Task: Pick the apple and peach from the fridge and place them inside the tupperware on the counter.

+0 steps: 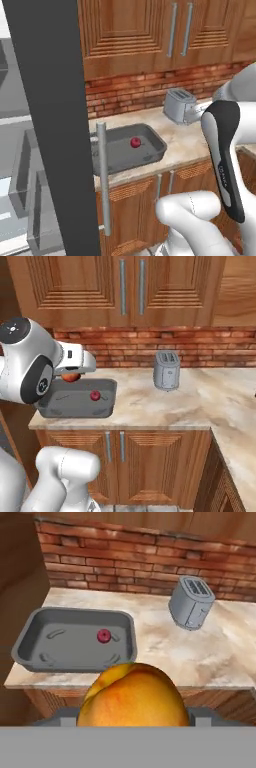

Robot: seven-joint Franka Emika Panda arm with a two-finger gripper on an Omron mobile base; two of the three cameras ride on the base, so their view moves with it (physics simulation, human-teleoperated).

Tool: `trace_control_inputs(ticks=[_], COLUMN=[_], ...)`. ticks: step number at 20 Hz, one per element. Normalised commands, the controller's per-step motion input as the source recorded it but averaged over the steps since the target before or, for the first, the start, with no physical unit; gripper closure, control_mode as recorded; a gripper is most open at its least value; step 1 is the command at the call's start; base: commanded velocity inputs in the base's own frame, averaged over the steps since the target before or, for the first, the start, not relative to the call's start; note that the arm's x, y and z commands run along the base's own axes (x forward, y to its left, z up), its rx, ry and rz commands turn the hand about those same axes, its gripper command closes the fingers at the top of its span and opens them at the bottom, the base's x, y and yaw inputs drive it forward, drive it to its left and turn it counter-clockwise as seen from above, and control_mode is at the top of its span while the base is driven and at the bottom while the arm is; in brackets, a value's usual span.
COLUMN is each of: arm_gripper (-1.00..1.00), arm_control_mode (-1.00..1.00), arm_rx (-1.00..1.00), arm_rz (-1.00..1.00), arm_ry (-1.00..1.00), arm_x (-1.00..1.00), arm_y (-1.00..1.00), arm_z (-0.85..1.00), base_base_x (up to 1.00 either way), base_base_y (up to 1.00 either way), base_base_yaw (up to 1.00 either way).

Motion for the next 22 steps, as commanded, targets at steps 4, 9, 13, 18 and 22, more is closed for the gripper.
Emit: trace_control_inputs(ticks=[4, 9, 13, 18, 22], arm_gripper=[1.0, 1.0, 1.0, 1.0, 1.0], arm_control_mode=[1.0, 1.0, -1.0, -1.0, -1.0], arm_rx=[0.0, 0.0, 0.0, 0.0, 0.0], arm_rz=[0.0, 0.0, 0.16, 0.14, 0.09], arm_ry=[0.0, 0.0, 0.0, 0.0, 0.01], arm_x=[0.0, 0.0, -0.21, -0.15, 0.08], arm_y=[0.0, 0.0, -0.14, -0.05, 0.0], arm_z=[0.0, 0.0, -0.7, -0.93, -0.93], base_base_x=[0.93, 0.41, 0.0, 0.0, 0.0], base_base_y=[-0.04, -0.18, -0.06, 0.0, 0.0], base_base_yaw=[0.71, 0.48, 0.08, 0.0, 0.0])
